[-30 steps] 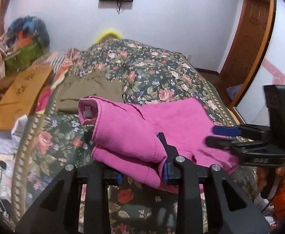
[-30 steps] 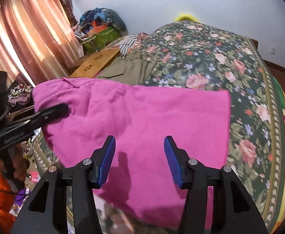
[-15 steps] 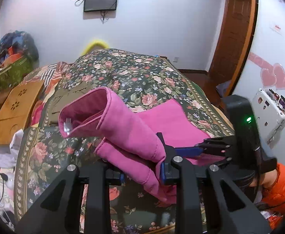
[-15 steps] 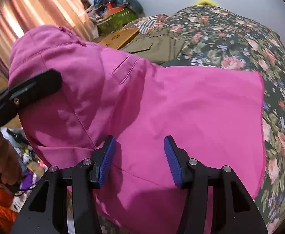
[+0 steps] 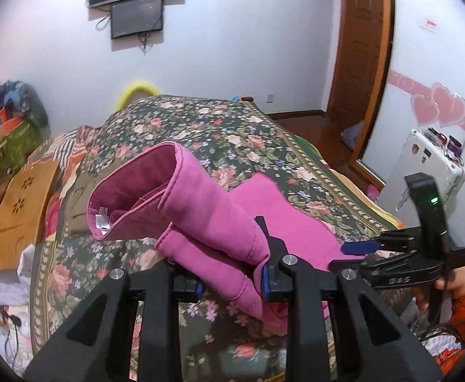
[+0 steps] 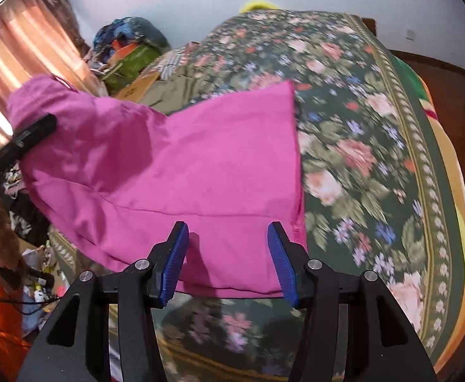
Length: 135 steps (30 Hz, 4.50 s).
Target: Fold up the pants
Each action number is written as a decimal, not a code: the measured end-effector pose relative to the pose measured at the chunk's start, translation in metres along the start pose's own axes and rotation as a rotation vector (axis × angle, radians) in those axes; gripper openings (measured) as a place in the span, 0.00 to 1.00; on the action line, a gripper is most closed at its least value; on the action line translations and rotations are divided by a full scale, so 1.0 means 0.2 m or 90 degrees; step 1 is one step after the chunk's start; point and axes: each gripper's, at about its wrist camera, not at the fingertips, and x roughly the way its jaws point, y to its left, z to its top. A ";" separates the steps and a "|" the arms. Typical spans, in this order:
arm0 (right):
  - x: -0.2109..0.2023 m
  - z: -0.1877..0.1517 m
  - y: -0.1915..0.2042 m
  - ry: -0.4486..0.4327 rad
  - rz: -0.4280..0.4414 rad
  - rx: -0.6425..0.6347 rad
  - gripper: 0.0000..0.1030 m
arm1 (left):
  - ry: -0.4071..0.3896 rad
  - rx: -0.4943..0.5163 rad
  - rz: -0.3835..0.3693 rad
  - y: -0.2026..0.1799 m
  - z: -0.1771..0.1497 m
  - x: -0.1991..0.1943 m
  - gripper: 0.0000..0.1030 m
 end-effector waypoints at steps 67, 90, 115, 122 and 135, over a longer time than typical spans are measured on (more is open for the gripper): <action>-0.08 -0.12 -0.11 0.010 -0.008 0.030 0.49 | 0.285 -0.014 -0.059 0.16 0.14 1.14 0.71; -0.07 0.06 -0.30 -0.017 -0.099 0.023 0.52 | 0.233 -0.076 -0.048 0.38 -0.26 0.50 0.35; 0.01 0.37 -0.04 -0.088 -0.082 -0.096 0.52 | 0.170 -0.128 -0.062 0.47 0.04 0.54 0.35; 0.18 0.48 -0.07 -0.049 -0.049 -0.100 0.24 | 0.200 -0.165 -0.102 0.52 0.01 0.74 0.34; 0.21 0.56 0.01 -0.083 0.004 -0.132 0.12 | 0.145 -0.157 -0.087 0.57 0.03 0.56 0.19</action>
